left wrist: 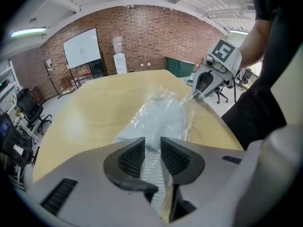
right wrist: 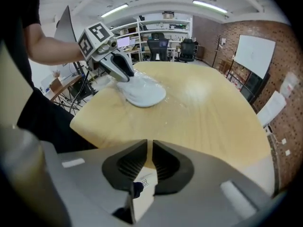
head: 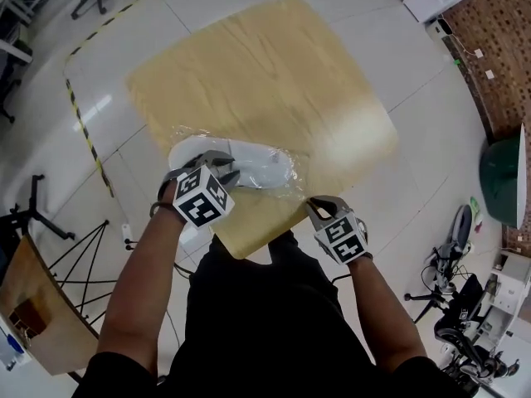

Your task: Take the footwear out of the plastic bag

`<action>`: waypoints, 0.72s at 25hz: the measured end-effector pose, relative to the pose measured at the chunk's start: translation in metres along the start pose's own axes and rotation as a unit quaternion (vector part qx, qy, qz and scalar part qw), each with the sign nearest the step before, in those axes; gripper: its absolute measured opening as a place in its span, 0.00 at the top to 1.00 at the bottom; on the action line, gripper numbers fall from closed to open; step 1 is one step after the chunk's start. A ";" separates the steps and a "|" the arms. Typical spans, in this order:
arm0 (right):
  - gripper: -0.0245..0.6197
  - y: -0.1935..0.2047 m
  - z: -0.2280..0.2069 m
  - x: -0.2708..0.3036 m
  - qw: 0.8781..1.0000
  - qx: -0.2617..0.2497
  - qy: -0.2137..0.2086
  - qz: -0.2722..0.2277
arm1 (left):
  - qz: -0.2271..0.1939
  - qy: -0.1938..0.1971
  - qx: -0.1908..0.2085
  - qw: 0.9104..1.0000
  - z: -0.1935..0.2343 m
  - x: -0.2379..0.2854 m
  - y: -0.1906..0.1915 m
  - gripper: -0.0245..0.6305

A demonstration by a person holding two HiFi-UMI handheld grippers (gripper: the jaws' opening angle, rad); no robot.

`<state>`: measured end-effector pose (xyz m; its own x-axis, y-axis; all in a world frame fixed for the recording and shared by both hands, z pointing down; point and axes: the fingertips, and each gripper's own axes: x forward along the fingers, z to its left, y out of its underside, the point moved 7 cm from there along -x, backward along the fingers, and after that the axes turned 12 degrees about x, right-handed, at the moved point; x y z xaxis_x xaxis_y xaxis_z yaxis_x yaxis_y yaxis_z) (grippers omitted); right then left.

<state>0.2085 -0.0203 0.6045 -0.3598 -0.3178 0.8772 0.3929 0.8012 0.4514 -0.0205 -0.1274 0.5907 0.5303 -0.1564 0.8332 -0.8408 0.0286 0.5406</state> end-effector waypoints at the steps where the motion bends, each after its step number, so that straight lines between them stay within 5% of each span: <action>1: 0.93 0.004 -0.002 -0.004 1.000 0.002 0.003 0.006 | -0.002 -0.001 -0.001 1.000 0.001 -0.001 0.000 0.79; 5: 0.96 -0.017 0.003 -0.018 0.999 0.019 0.035 -0.024 | -0.004 -0.006 0.014 1.000 0.002 -0.004 0.006 0.80; 7: 0.96 -0.045 0.016 -0.023 0.991 0.100 -0.001 -0.083 | 0.000 -0.009 0.024 1.000 0.002 -0.006 0.009 0.80; 8: 0.92 -0.057 0.024 -0.022 0.980 0.166 -0.041 -0.104 | 0.003 -0.011 0.029 1.000 0.001 -0.006 0.010 0.80; 10: 0.64 -0.072 0.037 -0.013 0.937 0.304 -0.128 -0.118 | 0.008 -0.013 0.036 0.999 0.000 -0.005 0.009 0.80; 12: 0.52 -0.082 0.043 -0.001 0.902 0.385 -0.158 -0.119 | 0.013 -0.014 0.043 0.999 -0.001 -0.004 0.007 0.80; 13: 0.51 -0.084 0.043 0.006 0.895 0.404 -0.152 -0.112 | 0.015 -0.014 0.045 0.999 -0.001 -0.004 0.007 0.80; 15: 0.53 -0.079 0.041 0.020 0.898 0.416 -0.125 -0.076 | 0.016 -0.013 0.045 0.999 -0.001 -0.004 0.006 0.80; 18: 0.90 -0.062 0.038 0.028 0.907 0.401 -0.118 -0.042 | 0.012 -0.010 0.038 0.999 0.000 -0.005 0.006 0.80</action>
<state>0.1420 -0.0596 0.5948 -0.5678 -0.3535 0.7434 -0.3534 0.9203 0.1677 -0.0288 -0.1260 0.5898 0.5074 -0.1771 0.8433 -0.8600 -0.0413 0.5087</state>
